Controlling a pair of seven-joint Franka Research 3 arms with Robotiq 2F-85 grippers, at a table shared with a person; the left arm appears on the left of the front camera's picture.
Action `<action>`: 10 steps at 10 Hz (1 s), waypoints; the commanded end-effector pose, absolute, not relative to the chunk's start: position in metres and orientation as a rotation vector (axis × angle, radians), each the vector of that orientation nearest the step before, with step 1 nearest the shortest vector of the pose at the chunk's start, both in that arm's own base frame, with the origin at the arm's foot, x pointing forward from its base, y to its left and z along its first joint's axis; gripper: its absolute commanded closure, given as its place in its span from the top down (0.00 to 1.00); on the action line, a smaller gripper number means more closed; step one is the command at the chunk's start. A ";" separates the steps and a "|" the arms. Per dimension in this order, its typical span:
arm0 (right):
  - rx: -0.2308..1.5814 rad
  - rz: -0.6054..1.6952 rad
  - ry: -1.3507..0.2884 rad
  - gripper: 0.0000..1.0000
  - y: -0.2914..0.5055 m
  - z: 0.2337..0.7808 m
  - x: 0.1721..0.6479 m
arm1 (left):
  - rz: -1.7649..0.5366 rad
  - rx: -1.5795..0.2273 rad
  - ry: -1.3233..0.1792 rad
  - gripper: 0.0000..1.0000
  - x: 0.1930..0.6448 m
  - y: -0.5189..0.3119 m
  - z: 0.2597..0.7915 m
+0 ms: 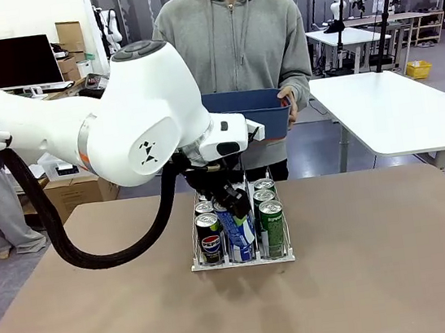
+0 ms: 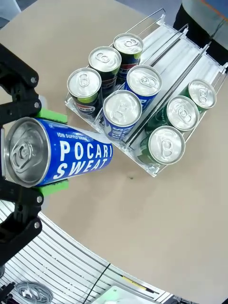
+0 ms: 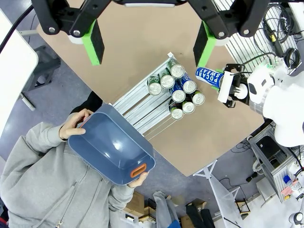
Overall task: Fill the beverage cans into the dispenser.
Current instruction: Place the picked Ionic drink in the line of the Automatic Can Dispenser with the same cans.
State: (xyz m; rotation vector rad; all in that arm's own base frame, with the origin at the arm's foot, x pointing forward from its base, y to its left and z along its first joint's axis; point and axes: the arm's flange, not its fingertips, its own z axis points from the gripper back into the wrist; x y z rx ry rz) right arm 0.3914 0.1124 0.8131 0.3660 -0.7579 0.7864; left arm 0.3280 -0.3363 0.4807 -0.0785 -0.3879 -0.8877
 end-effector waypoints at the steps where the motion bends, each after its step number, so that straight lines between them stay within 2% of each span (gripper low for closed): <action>1: 0.367 0.785 -0.757 1.00 0.112 0.812 0.390 | -0.867 -0.077 -0.440 0.57 0.338 -0.343 0.475; 6: 0.367 0.785 -0.757 1.00 0.112 0.812 0.390 | -0.897 -0.079 -0.394 0.57 0.356 -0.344 0.462; 9: 0.367 0.785 -0.757 1.00 0.112 0.812 0.390 | -0.880 -0.094 -0.377 0.57 0.349 -0.343 0.455; 10: 0.367 0.785 -0.757 1.00 0.112 0.812 0.390 | -0.889 -0.040 -0.329 0.57 0.344 -0.343 0.457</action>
